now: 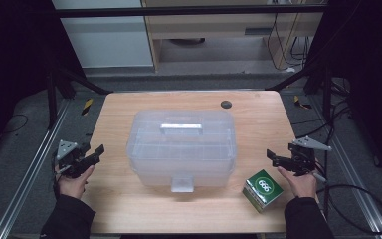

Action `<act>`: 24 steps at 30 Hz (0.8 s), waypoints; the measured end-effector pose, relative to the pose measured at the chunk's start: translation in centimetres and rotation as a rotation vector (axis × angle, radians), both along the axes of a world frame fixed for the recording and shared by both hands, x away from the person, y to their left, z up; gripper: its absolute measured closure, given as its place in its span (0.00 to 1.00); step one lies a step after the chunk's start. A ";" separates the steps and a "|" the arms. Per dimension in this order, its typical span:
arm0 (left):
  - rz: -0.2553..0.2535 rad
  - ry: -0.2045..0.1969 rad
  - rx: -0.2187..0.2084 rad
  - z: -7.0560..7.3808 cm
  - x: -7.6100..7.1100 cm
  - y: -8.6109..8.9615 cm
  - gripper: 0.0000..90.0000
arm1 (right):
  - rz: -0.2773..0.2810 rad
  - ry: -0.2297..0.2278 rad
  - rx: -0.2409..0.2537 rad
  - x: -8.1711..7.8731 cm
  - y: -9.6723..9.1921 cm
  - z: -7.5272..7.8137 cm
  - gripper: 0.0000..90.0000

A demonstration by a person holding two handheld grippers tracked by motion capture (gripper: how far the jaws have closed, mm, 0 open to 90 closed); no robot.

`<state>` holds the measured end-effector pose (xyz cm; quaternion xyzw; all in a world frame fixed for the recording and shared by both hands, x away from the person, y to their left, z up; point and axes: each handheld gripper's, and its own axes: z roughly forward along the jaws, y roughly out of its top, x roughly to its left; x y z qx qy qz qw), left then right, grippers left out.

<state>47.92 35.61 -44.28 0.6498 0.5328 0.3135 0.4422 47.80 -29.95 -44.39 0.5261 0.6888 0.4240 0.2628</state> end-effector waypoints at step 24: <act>-0.069 -0.023 0.051 2.8 -0.2 -1.2 0.34 | 0.096 0.010 -0.072 -0.2 1.8 1.1 0.27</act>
